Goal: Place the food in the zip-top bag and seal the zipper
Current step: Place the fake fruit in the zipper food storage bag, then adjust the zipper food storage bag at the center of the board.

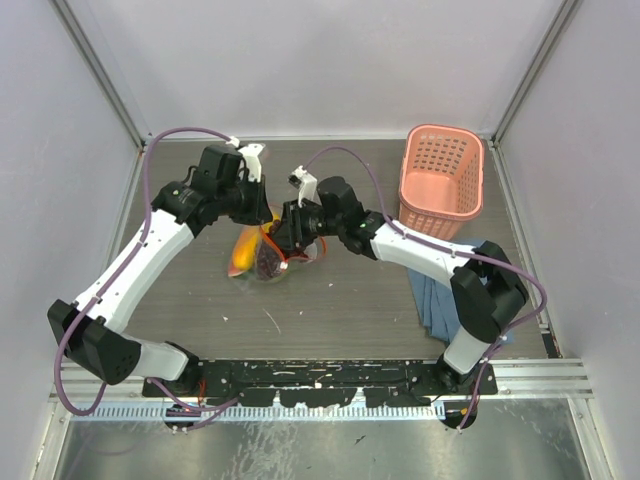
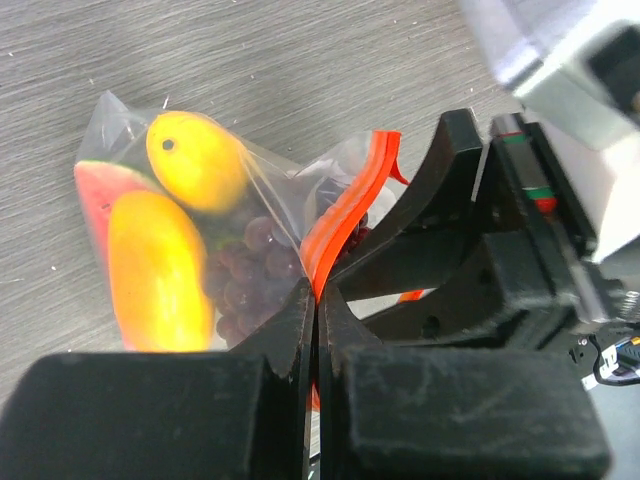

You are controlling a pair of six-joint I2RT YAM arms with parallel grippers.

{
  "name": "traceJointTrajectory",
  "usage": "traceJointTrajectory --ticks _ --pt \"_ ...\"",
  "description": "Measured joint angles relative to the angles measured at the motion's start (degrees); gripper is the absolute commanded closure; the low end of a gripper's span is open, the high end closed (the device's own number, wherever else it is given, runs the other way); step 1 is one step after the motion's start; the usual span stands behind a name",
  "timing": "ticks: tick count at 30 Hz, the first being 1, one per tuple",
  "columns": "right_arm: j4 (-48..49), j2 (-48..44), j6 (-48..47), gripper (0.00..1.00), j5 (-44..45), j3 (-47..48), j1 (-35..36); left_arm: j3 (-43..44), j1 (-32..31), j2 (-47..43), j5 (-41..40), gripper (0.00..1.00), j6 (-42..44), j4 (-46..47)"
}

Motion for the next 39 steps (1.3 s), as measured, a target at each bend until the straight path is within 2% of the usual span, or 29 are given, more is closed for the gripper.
traceJointTrajectory --ticks 3,7,15,23,28,35,39 --pt "-0.52 -1.64 -1.31 0.5 0.48 0.0 0.0 0.0 0.0 0.0 -0.02 1.0 -0.02 0.02" --pt "-2.58 -6.01 -3.96 0.44 1.31 0.02 -0.02 0.0 0.0 0.0 -0.02 1.0 -0.04 0.02" --pt "-10.64 -14.03 -11.85 0.43 6.99 0.28 -0.11 0.0 0.0 0.0 0.11 1.0 -0.2 0.0" --pt "-15.72 -15.17 -17.42 0.43 18.14 -4.68 -0.66 0.0 0.0 0.0 0.24 1.0 -0.2 0.0" --pt "-17.29 -14.29 -18.64 0.54 21.68 -7.96 -1.6 0.0 0.0 0.0 0.35 1.0 -0.2 0.0" --pt "-16.9 -11.06 -18.36 0.87 20.87 -7.96 -1.95 0.0 0.0 0.0 0.55 1.0 -0.2 0.0" --pt "-17.49 -11.08 -18.1 0.97 20.02 -7.3 -1.95 0.0 0.0 0.0 1.42 1.0 -0.24 0.0"
